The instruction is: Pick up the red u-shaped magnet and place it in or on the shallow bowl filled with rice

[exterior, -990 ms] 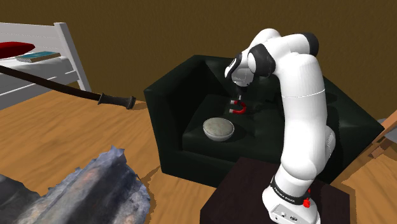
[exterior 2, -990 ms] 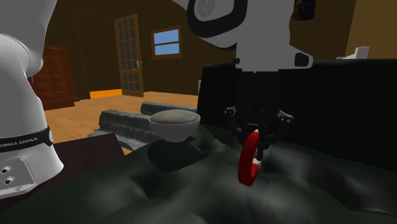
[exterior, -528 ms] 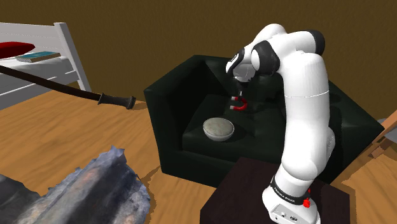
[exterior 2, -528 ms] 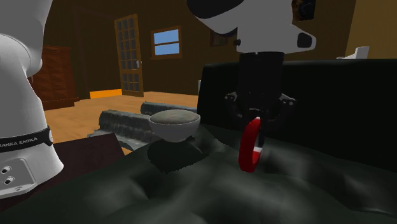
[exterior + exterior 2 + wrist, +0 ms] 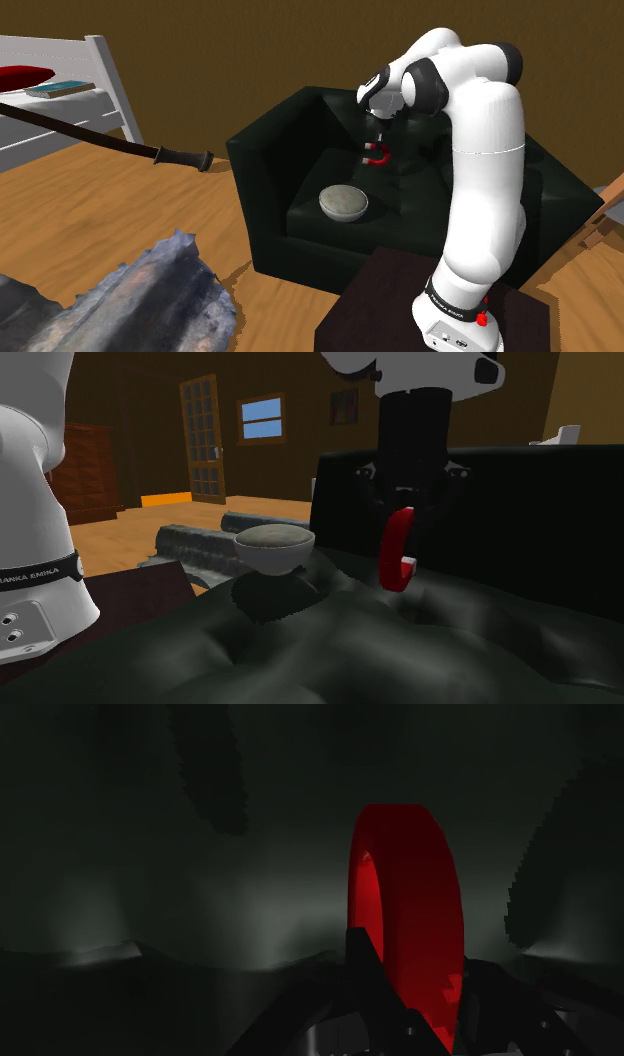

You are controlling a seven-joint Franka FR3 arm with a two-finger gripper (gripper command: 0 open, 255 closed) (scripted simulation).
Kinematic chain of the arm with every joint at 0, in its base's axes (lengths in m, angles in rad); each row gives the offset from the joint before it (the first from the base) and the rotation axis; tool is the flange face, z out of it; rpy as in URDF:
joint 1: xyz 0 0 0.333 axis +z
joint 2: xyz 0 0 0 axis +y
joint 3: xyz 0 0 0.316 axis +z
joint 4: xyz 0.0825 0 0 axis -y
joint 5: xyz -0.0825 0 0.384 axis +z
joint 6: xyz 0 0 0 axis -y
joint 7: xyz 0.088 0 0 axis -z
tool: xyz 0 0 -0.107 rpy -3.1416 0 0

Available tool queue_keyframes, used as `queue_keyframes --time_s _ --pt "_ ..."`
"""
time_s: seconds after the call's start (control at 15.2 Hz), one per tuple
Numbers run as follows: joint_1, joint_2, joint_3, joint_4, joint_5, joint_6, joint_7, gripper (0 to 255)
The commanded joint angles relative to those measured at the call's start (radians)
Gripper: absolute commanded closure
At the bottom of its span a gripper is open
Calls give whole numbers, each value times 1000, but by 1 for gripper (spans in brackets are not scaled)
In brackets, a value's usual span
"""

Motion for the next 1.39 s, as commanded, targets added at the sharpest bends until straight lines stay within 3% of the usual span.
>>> queue_keyframes --time_s 0.0,1.12,1.32 --pt "6 -18 -8 7 -15 -21 9 255" --pt "25 -98 -38 143 -87 -214 57 255" --pt "109 -221 -38 23 -176 -181 154 255"
